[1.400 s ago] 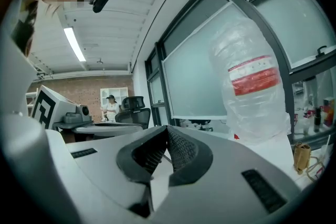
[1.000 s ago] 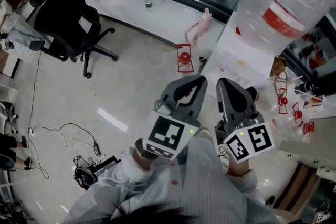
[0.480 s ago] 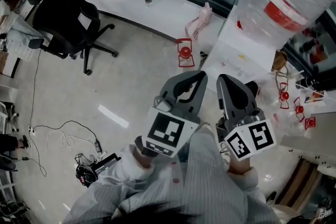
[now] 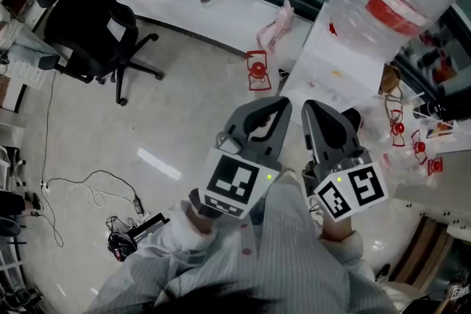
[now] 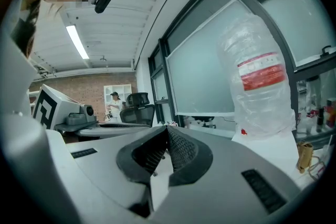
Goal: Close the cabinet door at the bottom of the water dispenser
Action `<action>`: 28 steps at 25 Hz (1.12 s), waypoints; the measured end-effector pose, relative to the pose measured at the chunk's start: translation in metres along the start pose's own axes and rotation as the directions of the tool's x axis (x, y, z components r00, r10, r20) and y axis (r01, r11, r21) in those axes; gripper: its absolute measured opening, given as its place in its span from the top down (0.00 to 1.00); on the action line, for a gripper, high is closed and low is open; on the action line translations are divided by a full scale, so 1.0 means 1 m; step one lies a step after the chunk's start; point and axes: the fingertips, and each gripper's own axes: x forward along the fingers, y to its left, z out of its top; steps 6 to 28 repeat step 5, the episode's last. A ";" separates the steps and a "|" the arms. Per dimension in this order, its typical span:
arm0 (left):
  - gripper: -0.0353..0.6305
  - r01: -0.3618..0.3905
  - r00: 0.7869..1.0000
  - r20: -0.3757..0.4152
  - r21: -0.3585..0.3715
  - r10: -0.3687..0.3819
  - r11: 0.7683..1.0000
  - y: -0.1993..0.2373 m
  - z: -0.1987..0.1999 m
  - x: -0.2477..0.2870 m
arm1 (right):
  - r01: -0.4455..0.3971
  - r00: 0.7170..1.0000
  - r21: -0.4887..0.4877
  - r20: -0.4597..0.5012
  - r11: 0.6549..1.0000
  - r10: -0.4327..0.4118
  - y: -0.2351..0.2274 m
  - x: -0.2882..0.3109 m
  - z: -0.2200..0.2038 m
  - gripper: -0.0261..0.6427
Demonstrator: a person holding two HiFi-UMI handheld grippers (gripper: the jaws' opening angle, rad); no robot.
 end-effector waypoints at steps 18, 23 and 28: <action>0.93 0.002 1.000 -0.002 0.000 -0.002 1.000 -0.001 -0.002 -0.003 | -0.007 1.000 -0.005 -0.007 1.000 0.007 0.004 0.000 -0.003 0.94; 0.93 0.002 1.000 -0.002 0.000 -0.002 1.000 -0.001 -0.002 -0.003 | -0.007 1.000 -0.005 -0.007 1.000 0.007 0.004 0.000 -0.003 0.94; 0.93 0.002 1.000 -0.002 0.000 -0.002 1.000 -0.001 -0.002 -0.003 | -0.007 1.000 -0.005 -0.007 1.000 0.007 0.004 0.000 -0.003 0.94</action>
